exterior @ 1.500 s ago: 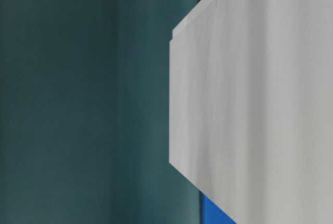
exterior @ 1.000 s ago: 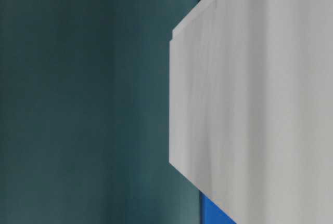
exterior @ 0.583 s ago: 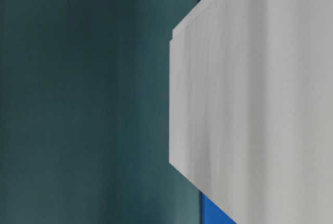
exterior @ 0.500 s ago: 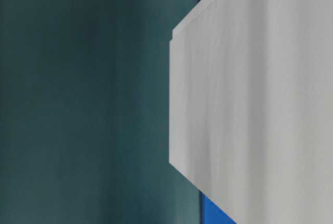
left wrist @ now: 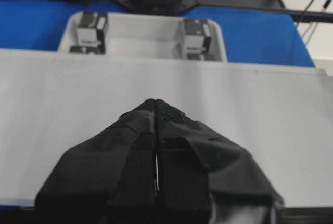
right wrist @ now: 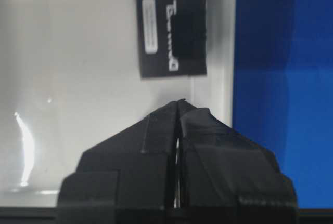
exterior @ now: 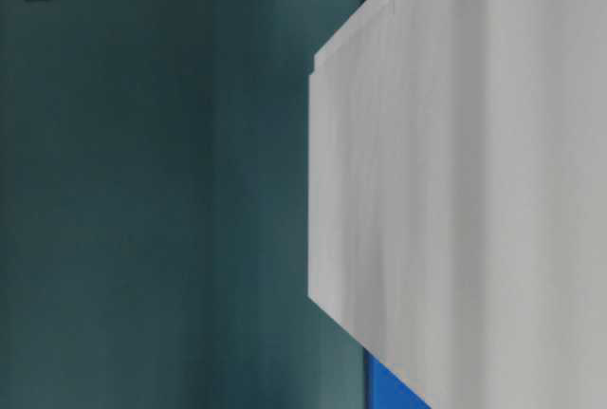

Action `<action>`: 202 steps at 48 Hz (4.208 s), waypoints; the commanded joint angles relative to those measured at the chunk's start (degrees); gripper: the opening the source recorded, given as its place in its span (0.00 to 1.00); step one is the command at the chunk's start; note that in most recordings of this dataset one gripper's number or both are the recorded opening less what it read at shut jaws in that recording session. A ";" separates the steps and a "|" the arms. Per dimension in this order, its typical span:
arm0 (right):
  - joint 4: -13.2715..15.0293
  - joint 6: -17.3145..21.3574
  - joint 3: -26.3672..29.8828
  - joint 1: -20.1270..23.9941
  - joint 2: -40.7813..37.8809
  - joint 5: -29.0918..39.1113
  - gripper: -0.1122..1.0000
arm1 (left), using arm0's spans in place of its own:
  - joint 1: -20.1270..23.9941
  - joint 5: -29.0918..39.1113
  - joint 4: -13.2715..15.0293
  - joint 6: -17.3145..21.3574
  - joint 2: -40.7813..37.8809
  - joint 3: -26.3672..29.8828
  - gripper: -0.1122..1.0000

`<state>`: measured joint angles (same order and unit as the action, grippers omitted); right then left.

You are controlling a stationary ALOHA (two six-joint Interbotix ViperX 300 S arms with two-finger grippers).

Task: Place the box from the white plastic tray onto the white base.
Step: 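Move the right gripper over the upper-left black-and-white box in the tray, then lower the right gripper and close it on the box, then lift the box and carry it left over the white board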

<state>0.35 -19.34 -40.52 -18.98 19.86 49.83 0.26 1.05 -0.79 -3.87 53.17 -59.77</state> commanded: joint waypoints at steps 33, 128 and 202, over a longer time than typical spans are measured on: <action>-0.26 -1.23 1.58 -0.26 -12.22 -7.38 1.00 | 0.18 -0.44 -0.09 -0.09 -1.49 1.49 0.04; -3.60 0.18 -0.44 -0.79 -9.23 -6.94 0.65 | -0.09 0.00 -0.09 -0.18 -1.76 1.23 0.04; -3.60 -6.94 29.62 -5.36 -25.14 10.20 0.65 | -1.67 -1.67 -0.09 -4.31 -4.22 2.81 0.04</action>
<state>-2.99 -26.37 -10.81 -25.22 -4.48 61.17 -1.32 0.70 -0.79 -8.09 49.92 -58.45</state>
